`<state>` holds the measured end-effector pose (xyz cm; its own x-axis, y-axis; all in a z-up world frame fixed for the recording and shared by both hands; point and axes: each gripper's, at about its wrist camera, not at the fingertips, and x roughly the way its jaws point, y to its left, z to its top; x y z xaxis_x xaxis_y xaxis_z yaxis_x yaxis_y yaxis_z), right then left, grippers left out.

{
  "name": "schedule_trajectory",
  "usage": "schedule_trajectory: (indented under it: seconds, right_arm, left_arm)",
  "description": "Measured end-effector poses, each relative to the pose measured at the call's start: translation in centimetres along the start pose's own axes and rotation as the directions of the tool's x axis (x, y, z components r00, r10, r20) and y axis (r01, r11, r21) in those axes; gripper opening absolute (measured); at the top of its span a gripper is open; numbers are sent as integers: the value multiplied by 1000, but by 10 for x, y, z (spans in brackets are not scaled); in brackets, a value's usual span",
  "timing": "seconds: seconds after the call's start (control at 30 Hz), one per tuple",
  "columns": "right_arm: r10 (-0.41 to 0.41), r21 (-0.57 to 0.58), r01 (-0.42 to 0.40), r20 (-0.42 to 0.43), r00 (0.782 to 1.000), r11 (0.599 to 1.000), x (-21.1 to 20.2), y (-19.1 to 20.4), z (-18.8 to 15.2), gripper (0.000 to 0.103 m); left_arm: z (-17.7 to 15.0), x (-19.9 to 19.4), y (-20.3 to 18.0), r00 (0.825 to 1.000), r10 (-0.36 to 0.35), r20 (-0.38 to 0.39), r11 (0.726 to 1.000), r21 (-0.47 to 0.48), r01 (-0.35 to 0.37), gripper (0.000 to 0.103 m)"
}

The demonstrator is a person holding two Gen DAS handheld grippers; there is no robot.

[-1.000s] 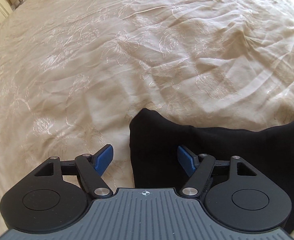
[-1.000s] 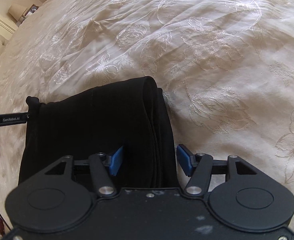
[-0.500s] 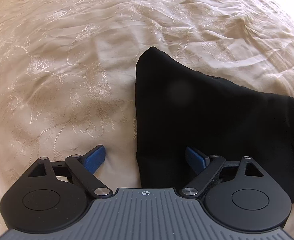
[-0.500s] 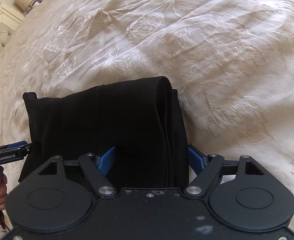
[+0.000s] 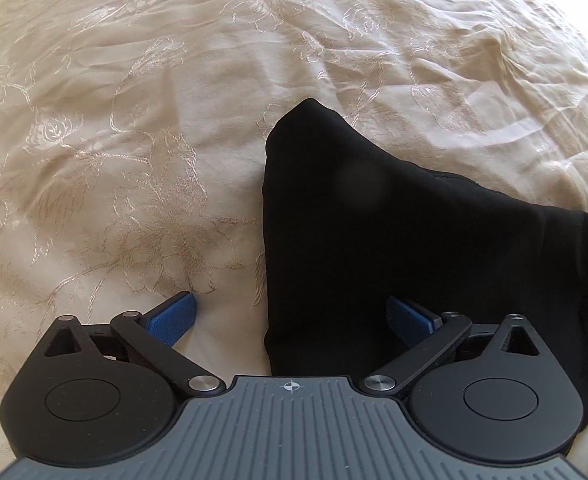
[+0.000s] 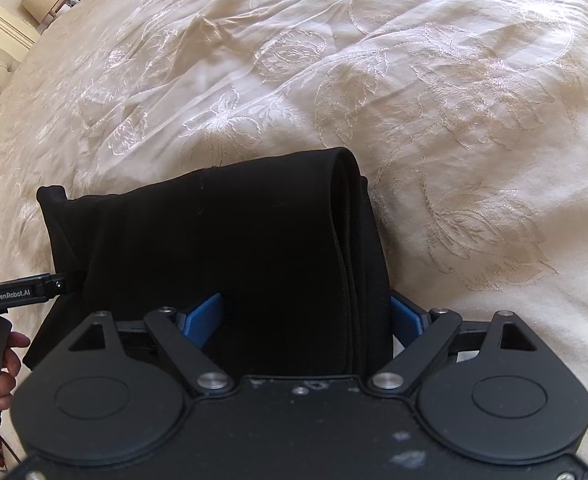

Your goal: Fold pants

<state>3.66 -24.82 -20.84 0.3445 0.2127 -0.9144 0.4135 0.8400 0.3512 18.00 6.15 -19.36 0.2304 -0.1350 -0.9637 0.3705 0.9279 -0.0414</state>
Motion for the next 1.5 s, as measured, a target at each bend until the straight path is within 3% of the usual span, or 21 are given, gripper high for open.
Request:
schedule_trajectory:
  seconds: [0.17,0.23,0.27,0.3,0.37,0.43,0.5,0.57,0.67,0.87,0.93,1.0,1.1,1.3,1.37,1.43,1.47,1.5]
  right_arm:
    - [8,-3,-8,-15,1000,1000,-3,-2,1,93]
    - [7,-7,-7,-11,1000,1000,-4,-2,0,89]
    - [7,-12,-8,-6,1000,1000,-5,-1,0,87]
    - [9,-19,-9,2,1000,1000,-8,-1,-2,82]
    - [-1,-29,2,19,1000,1000,-14,1,-5,65]
    - [8,-15,-7,36,999,1000,-22,0,-7,42]
    - [17,-1,-17,55,998,1000,-31,0,-9,30]
    - [23,6,-24,73,997,1000,-39,2,-11,25]
    - [7,-23,-5,100,995,1000,-48,11,-16,25]
    - [-20,-40,25,128,992,999,-55,21,-21,24]
    - [-13,-22,16,126,992,1000,-53,18,-20,24]
    - [-6,-10,8,122,993,1000,-51,15,-21,24]
    - [-10,-11,12,112,994,1000,-48,14,-19,25]
    - [-20,-22,22,91,996,1000,-41,16,-15,25]
    - [-19,-20,20,84,996,1000,-39,16,-14,25]
    - [-16,-16,18,78,997,1000,-37,14,-13,25]
    - [-18,-15,19,75,997,1000,-37,13,-12,25]
    - [-19,-14,20,74,997,1000,-36,13,-12,26]
  left_arm:
    - [1,-1,3,1000,-14,-18,999,-43,13,98]
    - [-1,-5,3,999,-40,-17,997,-63,39,84]
    - [-1,-9,2,998,-61,-17,996,-73,60,69]
    - [-2,-11,1,997,-78,-17,994,-82,76,59]
    - [-3,-18,-9,1000,-27,-6,997,-73,27,52]
    - [-6,-23,-19,999,30,12,998,-53,-29,37]
    - [-9,-28,-23,995,93,30,994,-58,-91,15]
    - [-11,-34,-22,993,107,45,991,-86,-103,12]
    - [-13,-40,-17,993,96,63,988,-126,-87,12]
    - [-20,-44,-14,995,54,80,993,-112,-45,14]
    - [-21,-39,-5,998,10,59,990,-143,-2,21]
    - [-24,-36,6,997,-57,52,982,-176,65,40]
    - [-30,-24,18,987,-159,0,966,-206,156,59]
    - [-31,-11,8,984,-177,-9,972,-157,174,79]
    - [-29,-6,1,984,-179,-13,974,-141,176,81]
    - [-27,-6,-4,983,-183,-5,974,-137,181,76]
    - [-26,-7,-6,985,-174,5,975,-138,173,67]
    - [-26,-9,-8,983,-183,14,973,-138,183,47]
